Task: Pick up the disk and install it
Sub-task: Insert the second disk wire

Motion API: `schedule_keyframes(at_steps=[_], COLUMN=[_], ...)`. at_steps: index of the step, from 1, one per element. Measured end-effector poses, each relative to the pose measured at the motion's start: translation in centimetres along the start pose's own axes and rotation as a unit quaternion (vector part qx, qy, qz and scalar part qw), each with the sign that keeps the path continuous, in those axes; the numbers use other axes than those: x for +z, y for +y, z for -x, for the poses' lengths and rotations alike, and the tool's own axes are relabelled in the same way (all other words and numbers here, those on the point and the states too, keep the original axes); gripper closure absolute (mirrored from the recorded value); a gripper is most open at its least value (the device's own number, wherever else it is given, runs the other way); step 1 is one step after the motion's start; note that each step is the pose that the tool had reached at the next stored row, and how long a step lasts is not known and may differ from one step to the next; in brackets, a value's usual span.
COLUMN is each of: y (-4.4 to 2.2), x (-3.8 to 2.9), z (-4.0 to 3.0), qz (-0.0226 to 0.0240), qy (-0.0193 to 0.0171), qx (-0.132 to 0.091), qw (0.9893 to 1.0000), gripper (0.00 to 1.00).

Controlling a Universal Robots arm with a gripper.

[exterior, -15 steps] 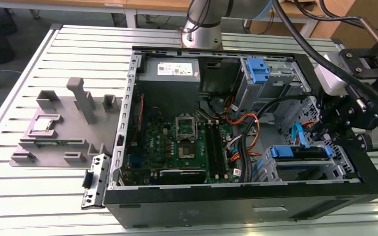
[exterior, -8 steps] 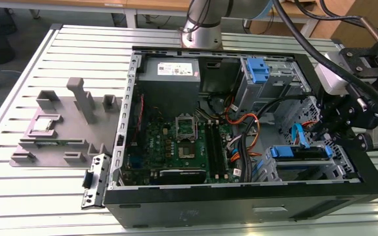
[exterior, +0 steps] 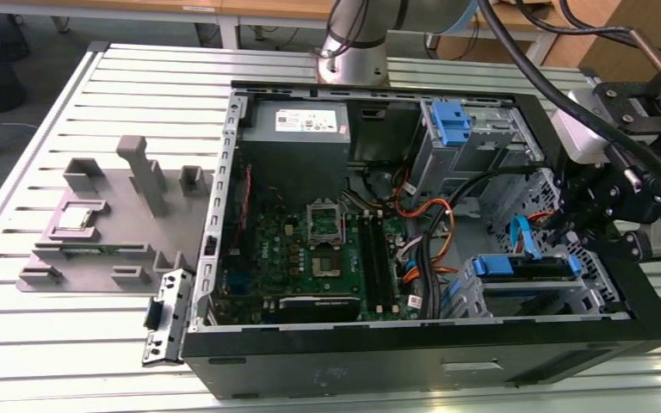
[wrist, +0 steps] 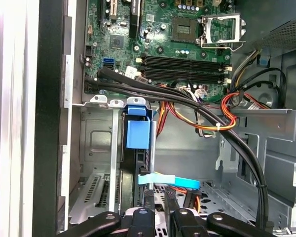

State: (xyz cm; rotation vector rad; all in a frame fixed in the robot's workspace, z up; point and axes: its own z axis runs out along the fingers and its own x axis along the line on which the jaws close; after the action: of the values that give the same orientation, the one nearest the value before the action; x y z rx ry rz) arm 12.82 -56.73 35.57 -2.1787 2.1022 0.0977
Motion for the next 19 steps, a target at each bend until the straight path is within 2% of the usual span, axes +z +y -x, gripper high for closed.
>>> schedule_keyframes(at_steps=[13, 19], y=[-0.77, -0.82], x=[0.37, 0.40], z=[0.96, 1.11], qz=[0.0000, 0.0000], qy=[0.0000, 0.0001], qx=[0.000, 0.000], qw=[1.0000, 1.0000], gripper=[0.77, 0.77])
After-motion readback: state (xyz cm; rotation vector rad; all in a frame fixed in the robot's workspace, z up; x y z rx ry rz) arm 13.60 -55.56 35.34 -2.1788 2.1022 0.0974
